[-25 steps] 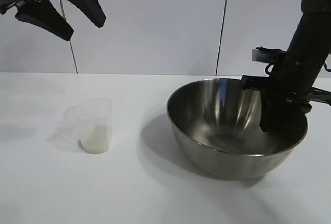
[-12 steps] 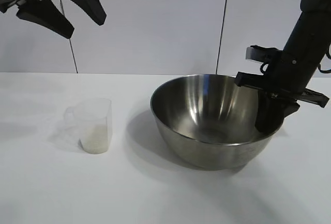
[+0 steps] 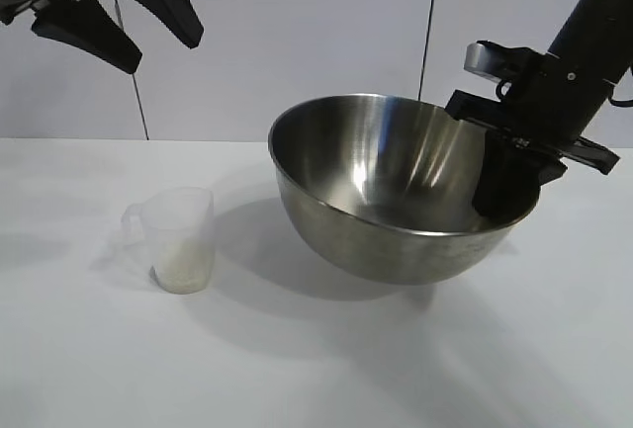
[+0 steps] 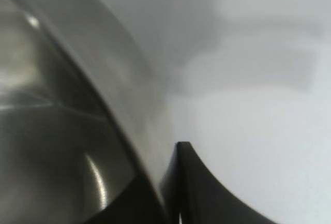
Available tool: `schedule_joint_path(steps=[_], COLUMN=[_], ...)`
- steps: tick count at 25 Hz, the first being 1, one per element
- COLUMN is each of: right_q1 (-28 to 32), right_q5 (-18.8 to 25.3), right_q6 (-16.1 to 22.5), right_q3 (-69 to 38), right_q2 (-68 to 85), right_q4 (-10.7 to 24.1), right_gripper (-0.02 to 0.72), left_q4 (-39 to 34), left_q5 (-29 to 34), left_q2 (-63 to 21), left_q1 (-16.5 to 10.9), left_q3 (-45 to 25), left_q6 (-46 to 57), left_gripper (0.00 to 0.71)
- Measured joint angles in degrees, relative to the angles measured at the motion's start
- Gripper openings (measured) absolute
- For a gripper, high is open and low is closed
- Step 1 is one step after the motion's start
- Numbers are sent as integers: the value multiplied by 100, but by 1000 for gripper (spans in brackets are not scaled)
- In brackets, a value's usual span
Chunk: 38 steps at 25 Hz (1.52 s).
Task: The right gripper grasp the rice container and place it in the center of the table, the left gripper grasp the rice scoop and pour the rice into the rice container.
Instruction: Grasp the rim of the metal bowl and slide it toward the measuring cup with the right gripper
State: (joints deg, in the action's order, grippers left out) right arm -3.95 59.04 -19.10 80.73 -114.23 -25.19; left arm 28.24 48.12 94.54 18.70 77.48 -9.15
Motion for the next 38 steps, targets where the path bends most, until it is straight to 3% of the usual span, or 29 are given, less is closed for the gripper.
schedule_joint_path(steps=[10,21,38], right_q1=[-662,-696,-696], right_q5=[-176,-249,-373], right_q6=[330,521,585], right_q3=[0,0,0], right_q2=[-70,-333,-590], right_q4=[56,565,350], right_gripper=[10,10,10], left_q4=[0,0,0], left_q5=[0,10,-11], left_q2=[0,0,0], left_q1=[0,0,0], left_q3=[0,0,0], left_q6=[0,0,0], left_gripper=[458,458,458])
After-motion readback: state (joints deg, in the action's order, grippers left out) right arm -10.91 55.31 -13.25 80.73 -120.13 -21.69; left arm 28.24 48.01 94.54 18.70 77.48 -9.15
